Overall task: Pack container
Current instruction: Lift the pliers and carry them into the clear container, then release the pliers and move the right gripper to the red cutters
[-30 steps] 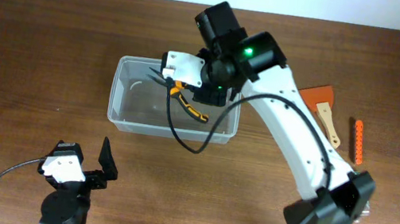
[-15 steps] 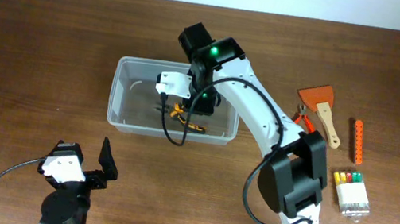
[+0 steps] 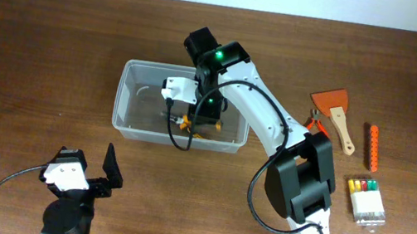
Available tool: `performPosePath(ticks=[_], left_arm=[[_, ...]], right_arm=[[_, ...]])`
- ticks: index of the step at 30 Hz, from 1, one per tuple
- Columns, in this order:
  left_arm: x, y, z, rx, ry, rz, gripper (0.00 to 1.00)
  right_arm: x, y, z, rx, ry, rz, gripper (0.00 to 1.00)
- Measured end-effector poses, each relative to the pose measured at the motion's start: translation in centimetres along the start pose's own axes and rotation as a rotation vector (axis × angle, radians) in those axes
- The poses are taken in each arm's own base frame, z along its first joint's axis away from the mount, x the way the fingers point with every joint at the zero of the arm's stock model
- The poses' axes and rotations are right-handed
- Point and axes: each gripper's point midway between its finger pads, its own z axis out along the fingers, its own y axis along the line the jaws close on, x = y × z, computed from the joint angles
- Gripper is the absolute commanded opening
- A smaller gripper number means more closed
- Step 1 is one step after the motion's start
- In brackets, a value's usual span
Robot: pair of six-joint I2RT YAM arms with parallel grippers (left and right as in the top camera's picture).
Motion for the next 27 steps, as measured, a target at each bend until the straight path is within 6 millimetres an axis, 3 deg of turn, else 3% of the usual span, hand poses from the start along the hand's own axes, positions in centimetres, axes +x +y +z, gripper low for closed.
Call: performPosePath(ticks=[3,11,14,18,23,27], left_arm=[[0.0,0.0,0.0,0.000,0.000,0.000,0.99],[0.0,0.0,0.0,0.000,0.000,0.000,0.99],[0.0,0.0,0.0,0.000,0.000,0.000,0.99],[0.0,0.0,0.0,0.000,0.000,0.000,0.99],[0.0,0.0,0.0,0.000,0.000,0.000,0.99],[0.0,0.0,0.0,0.000,0.000,0.000,0.99]], right_arm=[[0.0,-0.1,0.0,0.002,-0.002,0.020,0.82],[0.6,-0.9,-1.0,0.014,-0.012,0.263,0.81],[1.9,-1.6,-3.4,0.015,-0.006,0.419,0.77],[4.5,-3.7,-8.7,0.069,-0.047,0.678,0.76],[10.1,-5.7,-16.3,0.167,-0.125,0.992,0.74],[14.7,-5.3,-19.0,0.178,-0.118,1.152,0.63]])
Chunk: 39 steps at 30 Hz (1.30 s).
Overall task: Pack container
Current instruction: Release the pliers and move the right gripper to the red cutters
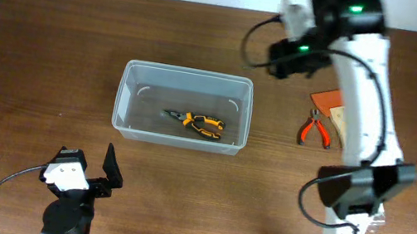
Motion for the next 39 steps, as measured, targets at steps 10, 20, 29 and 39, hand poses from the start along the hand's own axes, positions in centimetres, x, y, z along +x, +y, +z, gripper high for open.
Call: performPosePath(ticks=[10,20,29,39], left_arm=[[0.0,0.0,0.0,0.000,0.000,0.000,0.99],[0.0,0.0,0.0,0.000,0.000,0.000,0.99],[0.0,0.0,0.0,0.000,0.000,0.000,0.99],[0.0,0.0,0.0,0.000,0.000,0.000,0.99]], right_arm=[[2.6,-4.9,-0.4,0.007,0.052,0.229,0.92],[4.8,-7.9,3.0,0.069,0.141,0.366,0.53],[7.9,-9.2,9.3,0.114,0.245,0.491,0.45],[10.6,-9.4,13.2,0.135,0.304,0.578,0.34]])
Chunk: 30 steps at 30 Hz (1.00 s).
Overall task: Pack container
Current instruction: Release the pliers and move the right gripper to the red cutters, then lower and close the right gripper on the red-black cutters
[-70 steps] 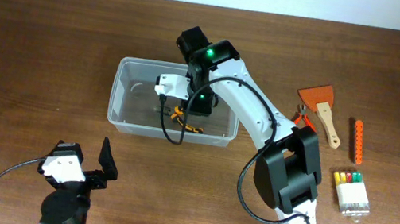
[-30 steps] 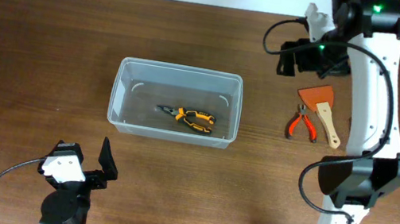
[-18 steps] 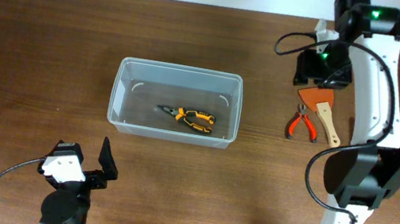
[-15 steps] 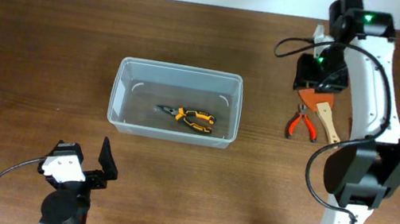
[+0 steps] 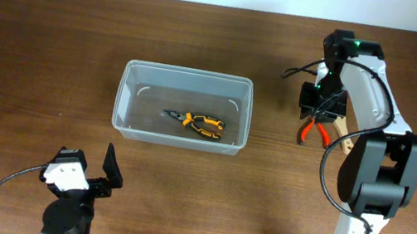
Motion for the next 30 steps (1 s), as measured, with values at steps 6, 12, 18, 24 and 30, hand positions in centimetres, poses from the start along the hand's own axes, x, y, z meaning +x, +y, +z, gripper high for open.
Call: performPosePath(ticks=[6,12,18,24,30], left_arm=[[0.0,0.0,0.0,0.000,0.000,0.000,0.99],[0.0,0.0,0.0,0.000,0.000,0.000,0.99],[0.0,0.0,0.0,0.000,0.000,0.000,0.99],[0.0,0.0,0.0,0.000,0.000,0.000,0.99],[0.0,0.0,0.0,0.000,0.000,0.000,0.99]], right_arm=[[0.1,-0.8,1.1,0.039,-0.001,0.064,0.35],[0.1,-0.9,1.8,0.047,-0.004,0.109,0.34],[0.0,-1.1,2.6,0.051,-0.013,0.144,0.35],[0.2,-1.2,3.9,0.052,-0.015,0.163,0.35],[0.5,-1.4,5.1,0.055,-0.010,0.168,0.36]])
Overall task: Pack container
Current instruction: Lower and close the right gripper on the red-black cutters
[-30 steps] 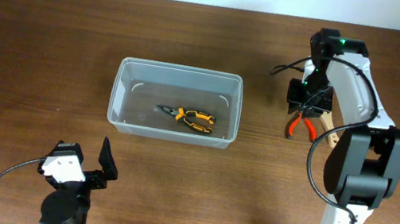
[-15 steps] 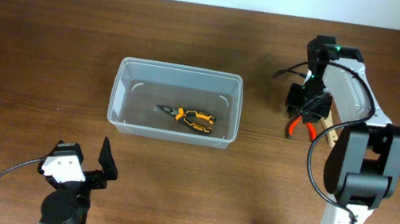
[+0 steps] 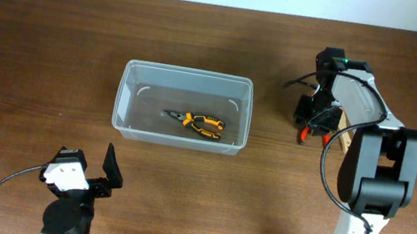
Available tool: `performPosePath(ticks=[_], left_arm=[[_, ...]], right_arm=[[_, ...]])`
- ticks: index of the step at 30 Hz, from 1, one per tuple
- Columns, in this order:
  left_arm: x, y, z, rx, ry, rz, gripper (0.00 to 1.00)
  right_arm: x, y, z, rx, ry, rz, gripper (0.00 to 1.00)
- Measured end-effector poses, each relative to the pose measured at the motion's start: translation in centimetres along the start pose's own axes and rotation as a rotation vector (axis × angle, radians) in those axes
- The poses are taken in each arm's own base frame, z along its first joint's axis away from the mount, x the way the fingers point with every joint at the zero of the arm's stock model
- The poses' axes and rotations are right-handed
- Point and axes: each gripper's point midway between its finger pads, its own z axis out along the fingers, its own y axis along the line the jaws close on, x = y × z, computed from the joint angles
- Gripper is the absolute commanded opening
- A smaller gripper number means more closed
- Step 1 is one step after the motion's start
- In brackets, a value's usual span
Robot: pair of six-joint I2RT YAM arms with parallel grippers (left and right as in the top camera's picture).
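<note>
A clear plastic container [image 3: 181,118] stands mid-table with orange-and-black pliers [image 3: 196,123] lying on its floor. To its right, red-handled pliers [image 3: 315,135] lie on the table; only the handle ends show. My right gripper [image 3: 314,119] is down on top of these pliers, and its wrist hides the fingers, so their state is unclear. My left gripper [image 3: 90,172] rests near the front left edge, open and holding nothing.
A wooden-handled scraper [image 3: 345,135] lies just right of the red pliers, mostly covered by the right arm. The right arm's links [image 3: 376,173] stretch down the right side of the table and hide whatever lies under them.
My right gripper was just above the red pliers' head and has come down onto the pliers. The pliers, the container and the left arm are where they were.
My right gripper was inside the container at the orange-and-black pliers. Then it was away at the back right, with those pliers left in the container. It then stood over the red pliers, and now sits down on them.
</note>
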Motion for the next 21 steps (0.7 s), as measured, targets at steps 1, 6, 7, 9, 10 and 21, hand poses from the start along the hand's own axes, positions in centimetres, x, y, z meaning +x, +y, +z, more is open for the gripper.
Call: performPosePath(ticks=[1,6,7,9,10,21], left_arm=[[0.00,0.00,0.00,0.000,0.000,0.000,0.99],[0.00,0.00,0.00,0.000,0.000,0.000,0.99],[0.00,0.00,0.00,0.000,0.000,0.000,0.99],[0.00,0.00,0.00,0.000,0.000,0.000,0.99],[0.00,0.00,0.00,0.000,0.000,0.000,0.99],[0.00,0.00,0.00,0.000,0.000,0.000,0.99]], right_arm=[[0.01,-0.02,0.21,0.000,-0.001,0.001,0.36],[-0.07,-0.19,0.49,-0.009,-0.010,0.009,0.32],[-0.09,-0.23,0.48,-0.010,-0.011,0.011,0.25],[-0.19,-0.22,0.47,-0.018,-0.012,0.012,0.09],[-0.23,-0.21,0.48,-0.022,-0.013,0.012,0.04],[0.50,-0.75,0.29,-0.014,0.022,0.028,0.04]])
